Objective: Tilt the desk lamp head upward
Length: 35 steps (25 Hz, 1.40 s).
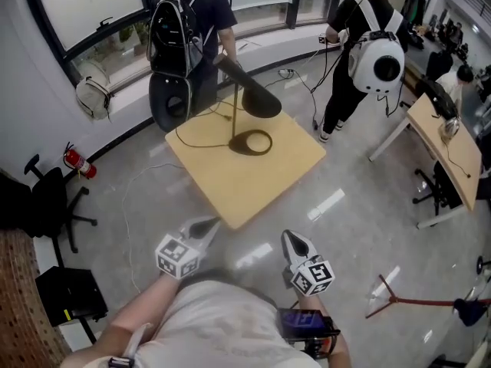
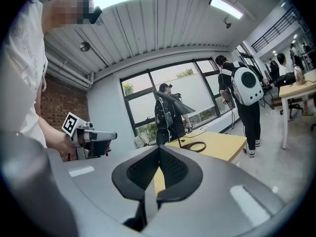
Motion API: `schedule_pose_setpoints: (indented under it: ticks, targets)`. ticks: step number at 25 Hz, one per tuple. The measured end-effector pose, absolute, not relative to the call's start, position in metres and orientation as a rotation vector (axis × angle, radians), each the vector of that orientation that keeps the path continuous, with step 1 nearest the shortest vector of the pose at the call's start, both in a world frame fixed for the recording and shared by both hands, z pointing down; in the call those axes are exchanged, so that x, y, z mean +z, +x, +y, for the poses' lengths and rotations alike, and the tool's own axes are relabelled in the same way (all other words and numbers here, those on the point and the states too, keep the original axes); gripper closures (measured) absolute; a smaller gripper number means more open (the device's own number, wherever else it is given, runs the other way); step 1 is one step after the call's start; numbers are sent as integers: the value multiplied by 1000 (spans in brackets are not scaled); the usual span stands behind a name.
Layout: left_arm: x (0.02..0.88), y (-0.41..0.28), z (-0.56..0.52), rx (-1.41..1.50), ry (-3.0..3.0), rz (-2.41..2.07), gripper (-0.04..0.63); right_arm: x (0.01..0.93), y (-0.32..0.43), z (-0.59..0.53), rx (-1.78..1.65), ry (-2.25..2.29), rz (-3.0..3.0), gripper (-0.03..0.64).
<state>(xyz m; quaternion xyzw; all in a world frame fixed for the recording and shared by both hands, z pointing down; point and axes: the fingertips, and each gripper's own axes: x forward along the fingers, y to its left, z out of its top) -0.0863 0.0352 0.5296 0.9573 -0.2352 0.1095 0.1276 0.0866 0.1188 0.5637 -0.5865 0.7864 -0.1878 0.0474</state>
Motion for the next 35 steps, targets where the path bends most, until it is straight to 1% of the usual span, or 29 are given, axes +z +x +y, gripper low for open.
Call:
schedule_pose_setpoints:
  ticks: [5,12,20,25,35]
  targets:
    - [531,-79,12,313,2777,-695,594,561,100,101,-565,-1804,2395,606]
    - [517,-36,-15,291,2859,-569,594,554,124,74,-530,-1861,2364,606]
    - [520,-18,-69,252,2855,-520,595,553,141,31,-534,-1919,2328,606]
    - [518,-26,-108,240,2857,-553,594,548,140,-9,-521,-1930,2320,606]
    - [506,-50,-146,193,2839,-616,595,540,135,-59,-496,-1951,2389,606]
